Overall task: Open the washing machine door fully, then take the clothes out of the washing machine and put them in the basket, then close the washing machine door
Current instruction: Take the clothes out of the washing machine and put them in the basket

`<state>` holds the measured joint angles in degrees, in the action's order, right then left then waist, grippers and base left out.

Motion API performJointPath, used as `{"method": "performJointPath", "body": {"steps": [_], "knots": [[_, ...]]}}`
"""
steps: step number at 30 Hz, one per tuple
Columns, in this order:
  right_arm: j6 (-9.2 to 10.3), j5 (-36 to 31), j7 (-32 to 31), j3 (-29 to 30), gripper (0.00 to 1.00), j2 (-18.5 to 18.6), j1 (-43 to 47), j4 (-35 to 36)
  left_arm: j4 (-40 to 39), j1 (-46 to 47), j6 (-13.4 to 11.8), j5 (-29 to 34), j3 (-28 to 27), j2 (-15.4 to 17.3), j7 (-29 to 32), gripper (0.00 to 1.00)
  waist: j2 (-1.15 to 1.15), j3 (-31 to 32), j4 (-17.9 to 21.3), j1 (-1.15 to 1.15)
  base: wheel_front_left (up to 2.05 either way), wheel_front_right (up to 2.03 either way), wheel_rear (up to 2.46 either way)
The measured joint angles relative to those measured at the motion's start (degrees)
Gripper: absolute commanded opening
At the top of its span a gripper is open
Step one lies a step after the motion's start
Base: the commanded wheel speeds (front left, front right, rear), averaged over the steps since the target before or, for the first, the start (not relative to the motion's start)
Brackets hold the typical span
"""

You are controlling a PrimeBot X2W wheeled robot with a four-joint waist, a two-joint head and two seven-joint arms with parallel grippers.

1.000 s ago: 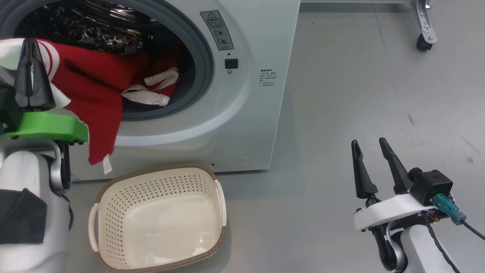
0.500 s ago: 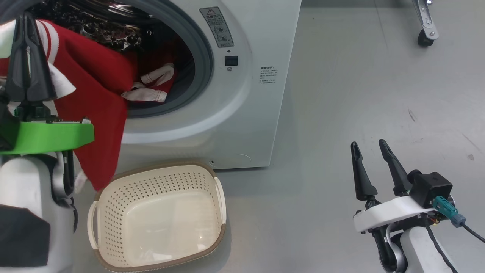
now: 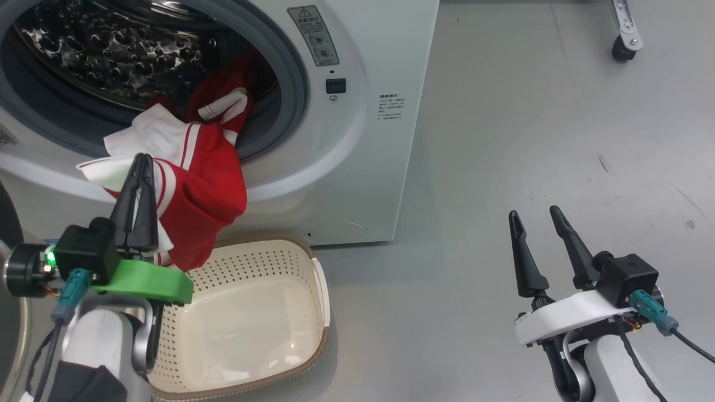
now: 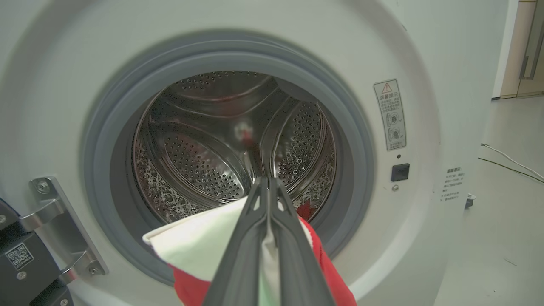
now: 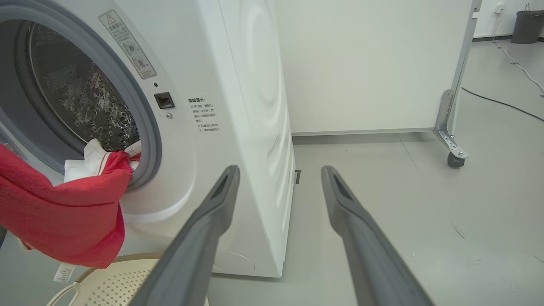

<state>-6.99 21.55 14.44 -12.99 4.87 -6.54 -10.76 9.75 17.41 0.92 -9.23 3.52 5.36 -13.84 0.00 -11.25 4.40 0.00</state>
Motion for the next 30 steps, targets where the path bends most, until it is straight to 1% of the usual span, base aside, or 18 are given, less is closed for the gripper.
{"method": "performJointPath", "body": {"steps": [5, 12, 16, 23, 30], "knots": [[0.00, -0.01, 0.00, -0.67, 1.00, -0.02, -0.01, 0.34, 2.99, -1.96, 0.55, -0.62, 0.89, -0.41, 3.10, 0.00, 0.00, -0.76, 0.31, 0.00, 0.00, 0.00, 0.00], [0.00, -0.01, 0.00, -1.63, 1.00, -0.07, -0.16, 0.60, 8.69, -3.92, 2.45, -0.46, 3.94, -0.37, 7.04, 0.00, 0.00, -2.78, 1.12, 0.00, 0.00, 0.00, 0.00], [0.00, -0.01, 0.00, -2.21, 1.00, -0.20, -0.81, 0.90, 11.99, -4.58, 2.92, -0.20, 5.01, -0.32, 9.11, 0.00, 0.00, -4.20, 1.75, 0.00, 0.00, 0.00, 0.00], [0.00, 0.00, 0.00, -2.53, 1.00, -0.34, -2.56, 1.49, 16.92, -4.50, 3.20, -0.18, 5.86, -0.22, 12.06, 0.00, 0.00, -7.25, 3.17, 0.00, 0.00, 0.00, 0.00], [0.00, 0.10, 0.00, -3.03, 1.00, -0.63, -4.37, 1.81, 21.63, -3.30, 3.49, 0.76, 6.37, 0.85, 14.29, 0.00, 0.00, -10.50, 5.12, 0.00, 0.00, 0.00, 0.00]]}}
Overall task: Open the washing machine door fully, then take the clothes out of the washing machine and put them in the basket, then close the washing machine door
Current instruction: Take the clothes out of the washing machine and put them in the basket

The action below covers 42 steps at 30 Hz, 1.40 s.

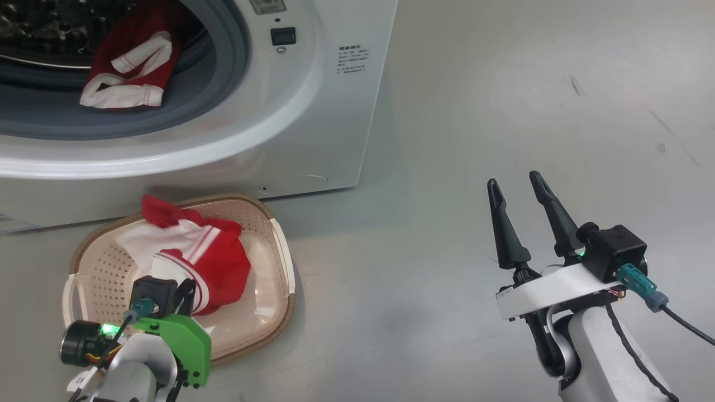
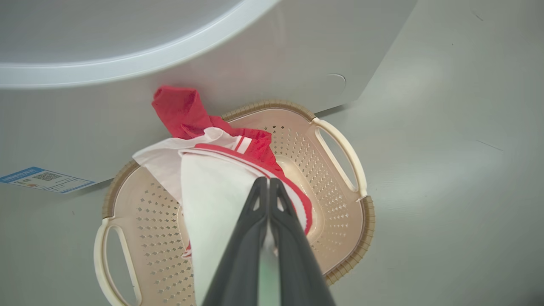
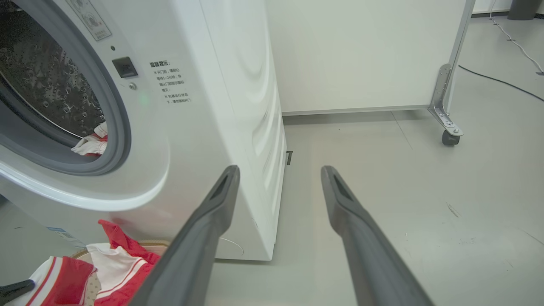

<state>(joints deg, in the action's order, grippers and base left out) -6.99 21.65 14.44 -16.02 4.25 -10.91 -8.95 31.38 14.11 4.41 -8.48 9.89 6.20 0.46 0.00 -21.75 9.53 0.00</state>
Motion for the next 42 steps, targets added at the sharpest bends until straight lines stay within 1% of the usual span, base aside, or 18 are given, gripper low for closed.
{"method": "performJointPath", "body": {"steps": [4, 17, 20, 23, 31, 32, 33, 34, 35, 42], "knots": [[0.00, 0.08, 0.00, -0.32, 1.00, -0.16, -0.94, 0.11, 2.70, 1.52, 0.02, 0.10, 0.03, 0.49, 1.26, 0.00, 0.00, -1.73, 1.32, 0.00, 0.00, 0.00, 0.00], [0.00, 0.45, 0.01, -0.01, 1.00, -0.46, -2.88, 0.54, 7.43, 8.37, 0.18, 0.10, -1.20, 1.58, 0.47, 0.00, 0.00, -6.56, 4.76, 0.00, 0.00, 0.00, 0.00], [0.00, 0.45, 0.01, 0.00, 1.00, -0.54, -3.28, 0.63, 9.02, 10.14, -0.67, 0.08, -2.59, 1.97, -0.71, 0.00, 0.00, -7.92, 5.34, 0.00, 0.00, 0.00, 0.00], [0.00, 0.46, 0.00, -0.12, 1.00, -0.63, -3.99, 0.70, 10.25, 11.09, -1.11, 0.08, -3.00, 2.47, -1.66, 0.00, 0.00, -8.84, 5.72, 0.00, 0.00, 0.00, 0.00], [0.00, 0.47, 0.00, 0.03, 1.00, -0.69, -4.65, 0.73, 15.17, 12.04, -2.13, 0.08, -3.52, 2.56, -2.66, 0.00, 0.00, -10.32, 6.53, 0.00, 0.00, 0.00, 0.00], [0.00, 0.47, 0.01, 0.10, 1.00, -0.71, -4.77, 0.71, 15.58, 12.13, -2.18, 0.07, -3.64, 2.55, -2.94, 0.07, 0.00, -10.36, 6.58, 0.00, 0.00, 0.00, 0.00], [0.00, 0.48, 0.00, 0.20, 1.00, -0.73, -4.91, 0.69, 16.01, 12.26, -2.21, 0.05, -3.68, 2.53, -3.13, 0.44, 0.00, -10.39, 6.60, 0.00, 0.00, 0.00, 0.00], [0.00, 0.48, 0.01, 0.29, 1.00, -0.73, -5.05, 0.66, 16.34, 12.38, -2.43, 0.04, -3.72, 2.48, -3.16, 0.85, 0.00, -10.39, 6.60, 0.00, 0.00, 0.00, 0.00], [0.00, 0.48, 0.01, 0.35, 1.00, -0.73, -5.08, 0.65, 16.64, 12.49, -2.63, -0.08, -3.89, 2.40, -3.58, 1.00, 0.00, -10.39, 6.60, 0.00, 0.00, 0.00, 0.00], [0.00, 0.48, 0.01, 1.19, 1.00, -0.77, -5.08, 0.07, 19.44, 13.75, -2.64, -0.09, -3.55, 1.29, -5.56, 1.00, 0.00, -9.30, 5.87, 0.00, 0.00, 0.00, 0.00]]}}
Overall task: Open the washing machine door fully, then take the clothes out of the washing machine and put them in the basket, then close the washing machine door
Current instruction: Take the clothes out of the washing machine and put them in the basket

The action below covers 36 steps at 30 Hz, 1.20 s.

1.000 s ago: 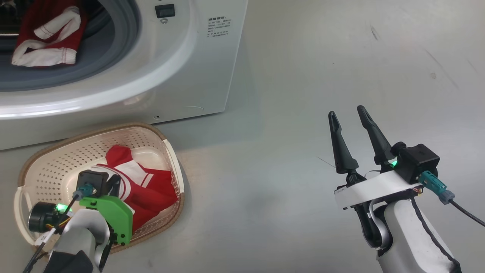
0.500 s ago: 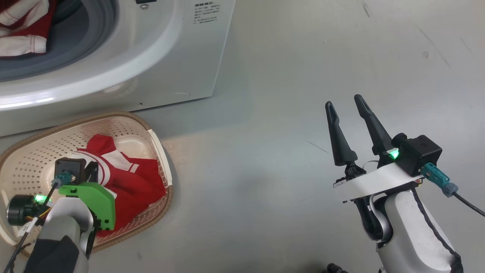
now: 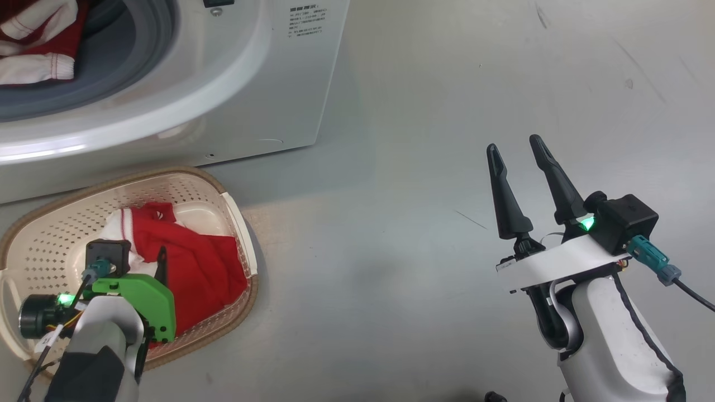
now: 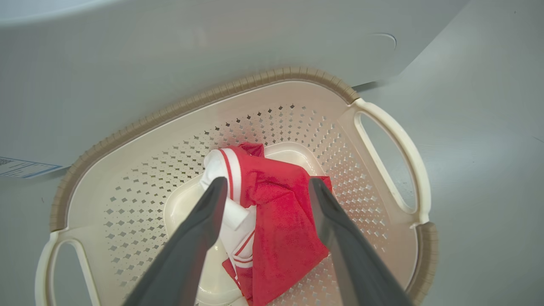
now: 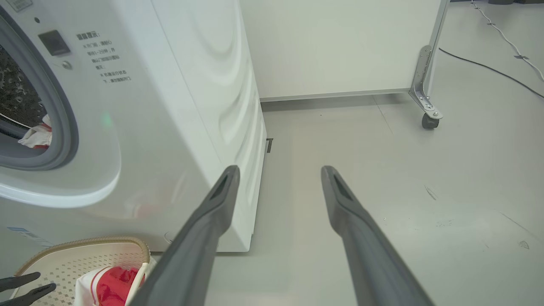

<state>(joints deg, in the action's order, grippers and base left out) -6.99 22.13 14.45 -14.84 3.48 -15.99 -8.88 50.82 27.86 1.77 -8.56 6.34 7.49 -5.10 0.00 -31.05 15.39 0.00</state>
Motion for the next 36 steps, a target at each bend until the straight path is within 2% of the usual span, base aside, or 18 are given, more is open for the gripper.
{"method": "performJointPath", "body": {"steps": [14, 29, 36], "knots": [[0.00, -0.18, 0.00, 1.36, 1.00, 0.32, 0.03, -1.35, 0.14, 2.55, 1.34, -1.02, 0.81, -3.14, -8.15, 1.00, 0.00, 5.28, -2.72, 0.00, 0.00, 0.00, 0.00], [0.00, -0.24, 0.00, 3.16, 1.00, 1.11, 4.22, -3.30, -4.03, 1.24, 2.57, -1.03, 1.41, -3.82, -9.17, 1.00, 0.00, 15.38, -7.30, 0.00, 0.00, 0.00, 0.00], [0.00, -0.24, 0.00, 3.59, 1.00, 1.11, 7.03, -3.44, -10.71, -1.91, 2.56, -1.29, 0.94, -4.39, -9.17, 1.00, 0.00, 20.02, -9.41, 0.00, 0.00, 0.00, 0.00]]}}
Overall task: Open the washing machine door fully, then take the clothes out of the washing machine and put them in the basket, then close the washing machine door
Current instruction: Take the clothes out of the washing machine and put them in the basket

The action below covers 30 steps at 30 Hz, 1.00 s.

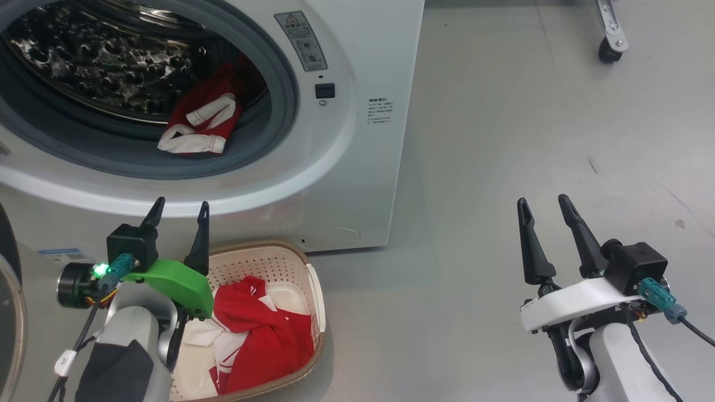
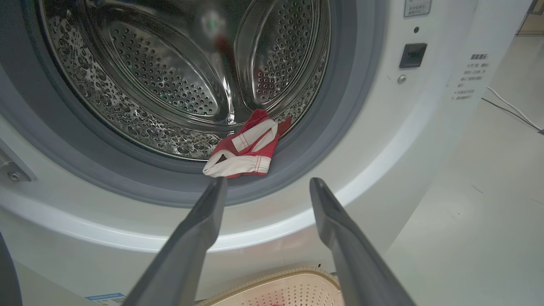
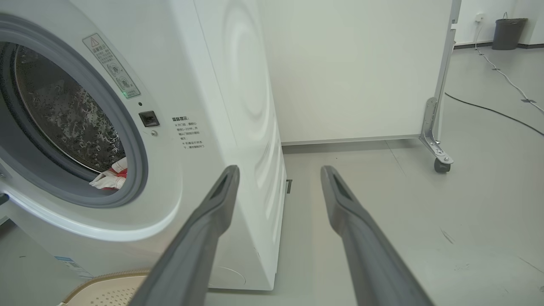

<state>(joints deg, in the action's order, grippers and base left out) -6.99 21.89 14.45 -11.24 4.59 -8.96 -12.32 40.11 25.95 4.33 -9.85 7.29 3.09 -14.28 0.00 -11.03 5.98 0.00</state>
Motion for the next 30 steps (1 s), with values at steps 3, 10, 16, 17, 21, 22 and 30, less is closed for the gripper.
{"method": "performJointPath", "body": {"steps": [3, 10, 16, 17, 21, 22, 30], "knots": [[0.00, 0.00, -0.01, -0.10, 1.00, -0.02, 0.43, 0.02, -2.77, -1.66, -0.11, -0.98, -1.20, -0.04, 0.00, 1.00, 0.00, 1.61, -0.76, 0.00, 0.00, 0.00, 0.00], [0.00, 0.00, 0.00, 0.69, 1.00, 0.13, 2.62, 0.43, -8.03, -6.46, -1.03, -1.44, -1.99, -0.24, 0.00, 1.00, 0.00, 4.27, -1.89, 0.00, 0.00, 0.00, 0.00], [0.00, 0.00, 0.00, 0.71, 1.00, 0.10, 3.21, 0.93, -11.46, -9.83, -1.80, -2.78, -3.22, -0.43, 0.00, 1.00, 0.00, 5.11, -2.11, 0.00, 0.00, 0.00, 0.00], [0.00, 0.00, 0.00, 0.71, 1.00, 0.10, 3.33, 1.00, -11.85, -10.18, -1.97, -2.78, -3.21, -0.46, 0.00, 1.00, 0.00, 5.16, -2.11, 0.00, 0.00, 0.00, 0.00], [0.00, 0.00, -0.01, 0.69, 1.00, 0.03, 3.64, 1.19, -13.26, -11.52, -2.04, -2.96, -3.09, -0.63, -0.01, 1.00, 0.00, 5.29, -2.09, 0.00, 0.00, 0.00, 0.00], [0.00, 0.00, 0.00, 0.65, 1.00, 0.03, 3.64, 1.23, -13.51, -11.87, -2.04, -3.02, -3.05, -0.63, 0.00, 1.00, 0.00, 5.30, -2.08, 0.00, 0.00, 0.00, 0.00], [0.00, 0.00, 0.00, 0.59, 1.00, 0.00, 3.68, 1.64, -16.00, -13.86, -2.56, -3.15, -2.85, -0.67, -0.01, 1.00, 0.00, 5.33, -1.95, 0.00, 0.00, 0.00, 0.00]]}}
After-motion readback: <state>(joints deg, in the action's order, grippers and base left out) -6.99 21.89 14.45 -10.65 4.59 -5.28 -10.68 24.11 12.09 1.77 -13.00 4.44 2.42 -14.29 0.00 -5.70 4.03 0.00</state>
